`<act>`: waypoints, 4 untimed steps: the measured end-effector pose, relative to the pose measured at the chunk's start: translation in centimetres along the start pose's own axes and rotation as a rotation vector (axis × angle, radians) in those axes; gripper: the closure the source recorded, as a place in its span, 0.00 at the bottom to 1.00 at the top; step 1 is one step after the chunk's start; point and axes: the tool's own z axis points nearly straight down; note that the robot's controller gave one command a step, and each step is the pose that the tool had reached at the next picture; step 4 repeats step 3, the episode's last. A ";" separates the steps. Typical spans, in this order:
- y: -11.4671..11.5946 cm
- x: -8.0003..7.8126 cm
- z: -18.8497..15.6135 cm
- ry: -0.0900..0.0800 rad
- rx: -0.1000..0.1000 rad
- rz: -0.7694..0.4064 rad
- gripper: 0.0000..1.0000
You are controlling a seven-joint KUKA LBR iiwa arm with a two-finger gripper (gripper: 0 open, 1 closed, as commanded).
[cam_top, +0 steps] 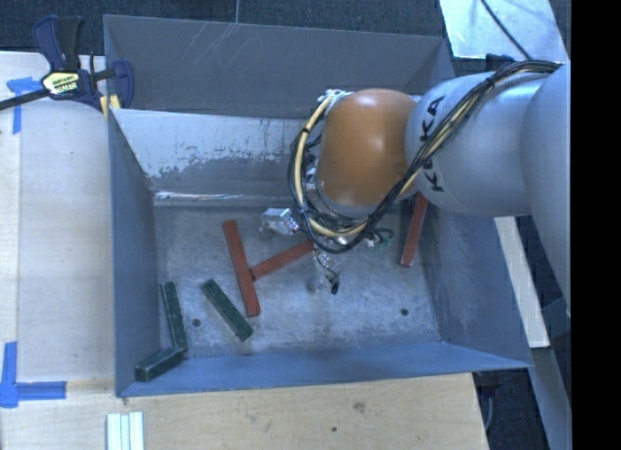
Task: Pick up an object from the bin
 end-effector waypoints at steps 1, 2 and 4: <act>-0.1 0.0 -0.1 -0.001 0.000 0.005 0.00; -0.1 -0.1 -0.2 -0.004 0.001 0.005 1.00; -0.3 -0.4 -9.3 -0.011 0.007 0.009 1.00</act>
Offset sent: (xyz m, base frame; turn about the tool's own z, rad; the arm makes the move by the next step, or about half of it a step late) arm 0.0000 0.0000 0.0000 0.0000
